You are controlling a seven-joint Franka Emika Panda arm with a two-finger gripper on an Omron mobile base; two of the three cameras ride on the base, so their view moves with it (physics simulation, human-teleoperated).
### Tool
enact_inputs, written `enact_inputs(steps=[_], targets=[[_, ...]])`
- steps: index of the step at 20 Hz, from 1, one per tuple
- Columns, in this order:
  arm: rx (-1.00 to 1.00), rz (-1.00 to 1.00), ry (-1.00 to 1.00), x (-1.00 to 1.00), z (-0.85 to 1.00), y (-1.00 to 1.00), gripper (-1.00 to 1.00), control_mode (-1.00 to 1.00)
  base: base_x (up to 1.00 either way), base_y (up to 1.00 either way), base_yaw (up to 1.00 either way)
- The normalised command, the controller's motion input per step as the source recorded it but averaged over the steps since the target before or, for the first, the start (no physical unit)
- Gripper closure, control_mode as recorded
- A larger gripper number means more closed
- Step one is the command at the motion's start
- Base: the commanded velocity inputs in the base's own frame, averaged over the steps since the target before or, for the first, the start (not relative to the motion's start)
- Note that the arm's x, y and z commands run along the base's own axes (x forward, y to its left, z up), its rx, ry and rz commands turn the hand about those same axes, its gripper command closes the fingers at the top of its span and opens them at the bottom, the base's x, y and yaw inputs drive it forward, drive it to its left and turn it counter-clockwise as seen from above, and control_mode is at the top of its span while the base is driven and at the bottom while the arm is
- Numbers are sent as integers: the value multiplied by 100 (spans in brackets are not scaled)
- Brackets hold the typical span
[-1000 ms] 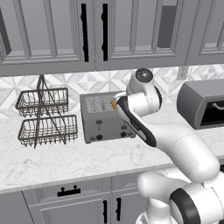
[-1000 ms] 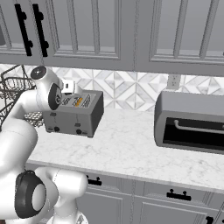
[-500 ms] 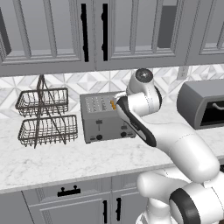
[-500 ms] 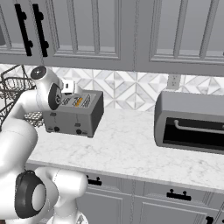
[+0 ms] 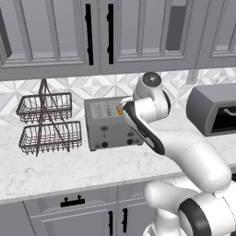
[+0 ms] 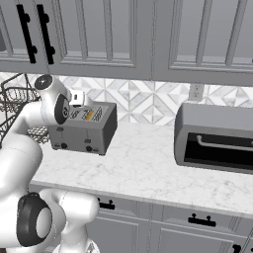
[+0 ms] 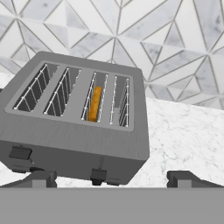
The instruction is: Start the toaster. Once the lever pops up, take the bread to the plate on the dining counter.
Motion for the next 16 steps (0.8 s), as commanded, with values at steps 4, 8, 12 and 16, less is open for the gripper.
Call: enact_inputs(steps=[4,8,12,16], targets=[[0,0,0,0,0,0,-100,-100,0,0,0],[0,0,0,0,0,0,-100,-100,0,0,0],[0,0,0,0,0,0,-100,-100,0,0,0],[0,0,0,0,0,0,-100,-100,0,0,0]])
